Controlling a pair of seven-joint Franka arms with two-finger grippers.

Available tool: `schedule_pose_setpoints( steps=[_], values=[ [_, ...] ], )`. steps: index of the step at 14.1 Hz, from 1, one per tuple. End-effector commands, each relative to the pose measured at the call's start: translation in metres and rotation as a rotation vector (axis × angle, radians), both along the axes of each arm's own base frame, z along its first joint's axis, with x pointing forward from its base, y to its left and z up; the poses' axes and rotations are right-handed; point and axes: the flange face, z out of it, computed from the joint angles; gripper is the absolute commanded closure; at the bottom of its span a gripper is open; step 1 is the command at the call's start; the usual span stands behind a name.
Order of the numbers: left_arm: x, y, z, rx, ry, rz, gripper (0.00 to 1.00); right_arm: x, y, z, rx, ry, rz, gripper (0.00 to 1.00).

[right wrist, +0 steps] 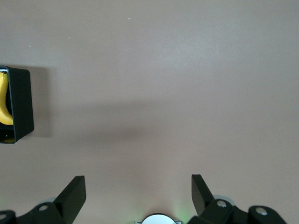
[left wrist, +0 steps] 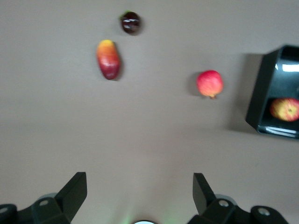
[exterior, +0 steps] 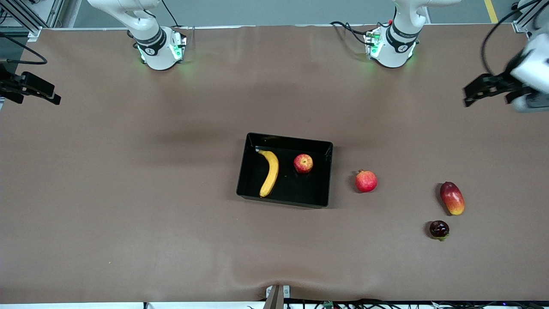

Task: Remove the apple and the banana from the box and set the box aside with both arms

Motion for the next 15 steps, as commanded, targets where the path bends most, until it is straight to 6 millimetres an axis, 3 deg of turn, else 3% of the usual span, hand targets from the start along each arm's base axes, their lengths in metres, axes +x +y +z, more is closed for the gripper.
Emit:
schedule_pose_setpoints(
  steps=[1, 8, 12, 15],
  values=[
    [0.015, -0.075, -0.031, -0.007, 0.038, -0.040, 0.00, 0.000, 0.003, 0.003, -0.009, 0.000, -0.007, 0.00],
    [0.026, -0.265, -0.108, -0.027, 0.018, 0.157, 0.00, 0.000, -0.001, 0.003, -0.010, 0.000, -0.012, 0.00],
    [0.023, -0.343, -0.171, -0.084, -0.031, 0.221, 0.00, 0.000, 0.000, 0.003, -0.009, 0.000, -0.012, 0.00],
    [0.013, -0.376, -0.225, -0.061, -0.002, 0.199, 0.00, 0.000, -0.001, 0.003, -0.010, -0.002, -0.013, 0.00]
  ],
)
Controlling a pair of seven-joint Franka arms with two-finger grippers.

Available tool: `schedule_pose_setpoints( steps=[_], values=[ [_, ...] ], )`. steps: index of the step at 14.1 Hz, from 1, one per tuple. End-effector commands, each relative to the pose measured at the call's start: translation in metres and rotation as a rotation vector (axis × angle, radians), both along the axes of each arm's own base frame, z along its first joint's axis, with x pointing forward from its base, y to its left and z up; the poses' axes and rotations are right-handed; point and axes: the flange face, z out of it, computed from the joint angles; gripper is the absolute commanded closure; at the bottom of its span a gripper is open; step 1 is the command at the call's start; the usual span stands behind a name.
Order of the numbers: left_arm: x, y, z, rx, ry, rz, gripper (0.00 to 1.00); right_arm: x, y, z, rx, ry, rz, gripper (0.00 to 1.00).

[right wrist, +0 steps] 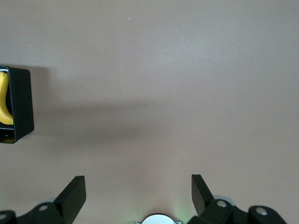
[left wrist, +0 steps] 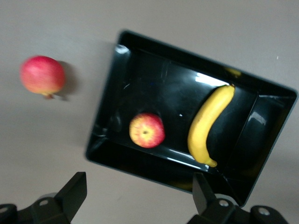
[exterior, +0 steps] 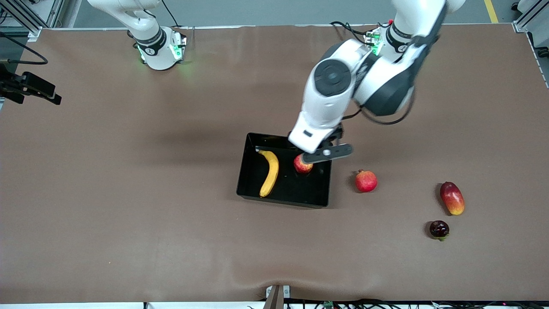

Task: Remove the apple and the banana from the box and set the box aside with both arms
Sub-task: 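Reach the left gripper into the black tray and grasp the red apple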

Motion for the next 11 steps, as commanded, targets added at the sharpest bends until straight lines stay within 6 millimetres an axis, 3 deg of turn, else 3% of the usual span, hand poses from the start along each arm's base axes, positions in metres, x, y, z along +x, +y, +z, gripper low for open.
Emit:
schedule_pose_setpoints(
  steps=[1, 6, 11],
  values=[
    [0.003, -0.015, -0.039, 0.025, 0.026, 0.011, 0.00, 0.000, -0.002, 0.003, -0.009, -0.002, -0.014, 0.00],
    [-0.001, -0.019, -0.127, 0.113, 0.067, 0.167, 0.00, 0.000, -0.001, 0.003, -0.009, -0.001, -0.013, 0.00],
    [-0.008, -0.018, -0.187, 0.106, 0.054, 0.163, 0.00, 0.000, 0.000, 0.003, -0.009, 0.001, -0.013, 0.00]
  ],
)
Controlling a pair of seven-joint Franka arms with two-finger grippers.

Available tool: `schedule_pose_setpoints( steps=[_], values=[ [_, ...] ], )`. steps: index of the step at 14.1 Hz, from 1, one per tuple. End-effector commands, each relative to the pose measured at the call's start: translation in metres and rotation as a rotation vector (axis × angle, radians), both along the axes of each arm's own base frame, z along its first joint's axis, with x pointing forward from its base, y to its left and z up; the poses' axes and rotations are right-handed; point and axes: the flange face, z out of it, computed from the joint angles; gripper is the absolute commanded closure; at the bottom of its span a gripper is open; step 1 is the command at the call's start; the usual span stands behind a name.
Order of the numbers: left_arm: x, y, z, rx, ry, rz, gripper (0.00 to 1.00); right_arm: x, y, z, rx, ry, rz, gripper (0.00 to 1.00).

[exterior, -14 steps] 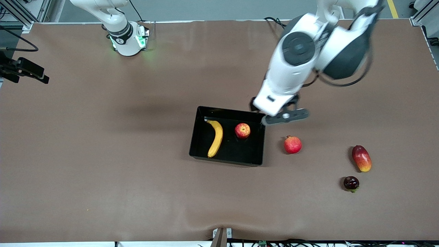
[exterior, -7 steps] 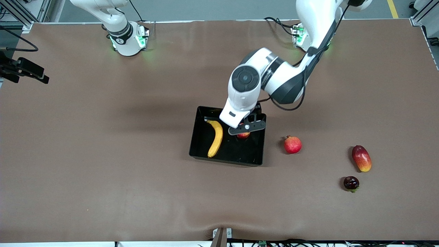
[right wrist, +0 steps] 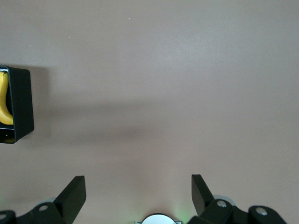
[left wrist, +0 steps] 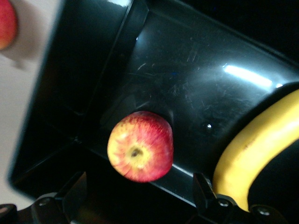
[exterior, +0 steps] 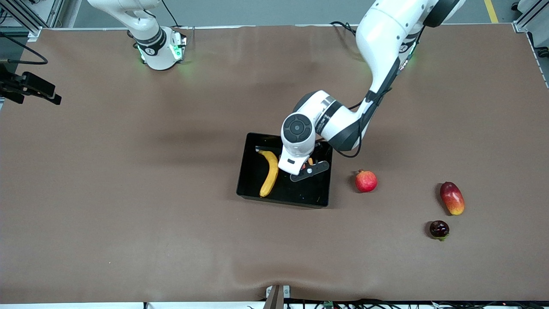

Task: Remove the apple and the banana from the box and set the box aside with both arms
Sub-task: 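Reach the left gripper into the black tray and grasp the red apple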

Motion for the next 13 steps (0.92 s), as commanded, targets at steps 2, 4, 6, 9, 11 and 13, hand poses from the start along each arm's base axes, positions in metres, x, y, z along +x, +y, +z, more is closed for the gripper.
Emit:
schedule_pose_setpoints(
  steps=[2, 4, 6, 9, 11, 13],
  values=[
    [-0.007, 0.002, -0.027, 0.017, -0.011, 0.003, 0.00, 0.000, 0.001, 0.002, -0.009, 0.002, -0.009, 0.00],
    [-0.009, 0.006, -0.034, 0.030, -0.001, 0.002, 0.00, 0.000, 0.002, 0.002, -0.009, 0.002, -0.008, 0.00],
    [-0.009, 0.009, -0.040, 0.035, 0.007, 0.007, 0.16, 0.000, 0.002, 0.002, -0.009, 0.002, -0.008, 0.00],
    [-0.001, 0.012, -0.027, 0.022, -0.012, 0.001, 0.92, 0.000, 0.005, 0.001, -0.009, 0.004, -0.003, 0.00],
    [0.012, 0.018, 0.011, 0.001, -0.053, -0.005, 1.00, 0.000, 0.004, 0.001, -0.009, 0.004, -0.005, 0.00],
    [0.026, 0.036, 0.069, -0.016, -0.106, 0.015, 1.00, 0.000, 0.004, 0.001, -0.009, 0.004, -0.005, 0.00]
  ],
)
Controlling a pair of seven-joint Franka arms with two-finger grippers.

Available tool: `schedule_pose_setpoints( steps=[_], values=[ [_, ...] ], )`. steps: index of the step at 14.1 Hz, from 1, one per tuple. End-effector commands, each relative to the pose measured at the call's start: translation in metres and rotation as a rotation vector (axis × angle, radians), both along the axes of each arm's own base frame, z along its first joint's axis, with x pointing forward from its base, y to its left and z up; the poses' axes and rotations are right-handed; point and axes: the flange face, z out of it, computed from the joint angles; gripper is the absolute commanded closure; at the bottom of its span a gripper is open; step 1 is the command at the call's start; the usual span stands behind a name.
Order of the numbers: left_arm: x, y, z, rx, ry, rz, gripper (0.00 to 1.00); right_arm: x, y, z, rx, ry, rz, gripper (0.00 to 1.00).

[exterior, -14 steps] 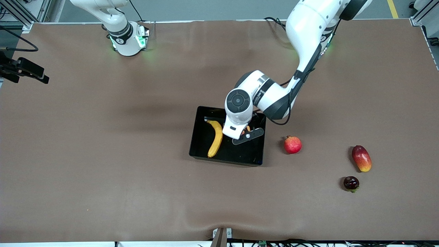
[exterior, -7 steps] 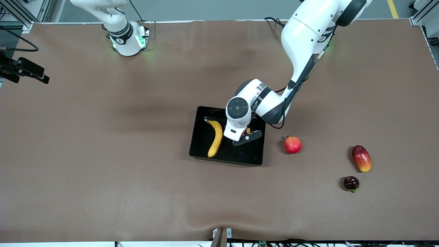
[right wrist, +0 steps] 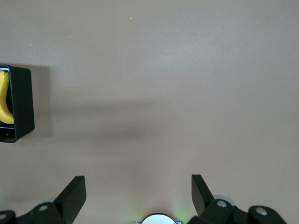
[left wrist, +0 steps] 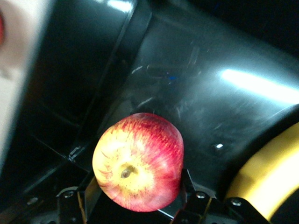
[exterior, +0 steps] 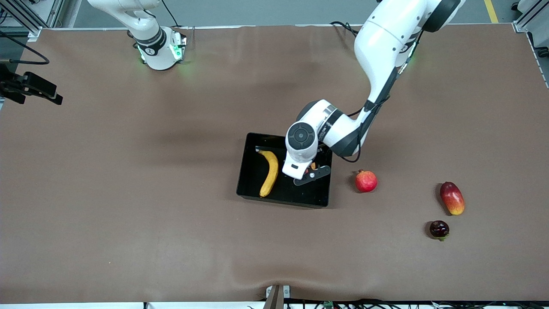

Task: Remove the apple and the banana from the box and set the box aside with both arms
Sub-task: 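Lift the apple out and carry it beside the mango with the left gripper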

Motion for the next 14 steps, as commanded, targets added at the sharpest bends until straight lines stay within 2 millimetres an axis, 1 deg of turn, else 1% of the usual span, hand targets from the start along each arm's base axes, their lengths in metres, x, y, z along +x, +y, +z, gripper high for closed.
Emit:
schedule_pose_setpoints(
  steps=[1, 2, 3, 4, 5, 6, 7, 9, 10, 11, 13, 14],
  values=[
    [0.017, 0.036, 0.099, -0.011, -0.083, 0.011, 1.00, 0.000, 0.001, 0.002, -0.009, 0.003, -0.010, 0.00],
    [0.021, 0.051, 0.127, -0.013, -0.096, 0.008, 1.00, 0.000, 0.002, 0.002, -0.009, 0.003, -0.009, 0.00],
    [0.026, 0.072, 0.157, -0.014, -0.103, -0.009, 1.00, 0.000, 0.002, 0.002, -0.009, 0.003, -0.009, 0.00],
    [0.034, 0.098, 0.182, -0.017, -0.106, -0.036, 1.00, 0.000, 0.002, 0.002, -0.009, 0.003, -0.009, 0.00],
    [0.041, 0.128, 0.202, -0.019, -0.099, -0.055, 1.00, 0.000, 0.002, 0.002, -0.009, 0.003, -0.009, 0.00],
    [0.046, 0.159, 0.213, -0.007, -0.074, -0.073, 1.00, 0.000, 0.002, 0.002, -0.009, 0.003, -0.009, 0.00],
    [0.051, 0.191, 0.216, 0.011, -0.028, -0.088, 1.00, 0.000, 0.002, 0.002, -0.009, 0.003, -0.009, 0.00],
    [0.068, 0.261, 0.208, 0.017, 0.031, -0.100, 1.00, 0.000, 0.002, 0.002, -0.009, 0.003, -0.009, 0.00],
    [0.075, 0.298, 0.199, 0.014, 0.056, -0.077, 1.00, 0.000, 0.002, 0.002, -0.009, 0.003, -0.009, 0.00],
    [0.077, 0.327, 0.187, 0.014, 0.081, -0.077, 1.00, 0.000, 0.002, 0.002, -0.007, 0.003, -0.009, 0.00],
    [0.083, 0.382, 0.162, 0.005, 0.111, -0.083, 1.00, 0.000, 0.002, 0.002, -0.007, 0.003, -0.009, 0.00],
    [0.082, 0.401, 0.140, -0.002, 0.127, -0.083, 1.00, 0.000, 0.002, 0.002, -0.007, 0.003, -0.009, 0.00]
  ],
)
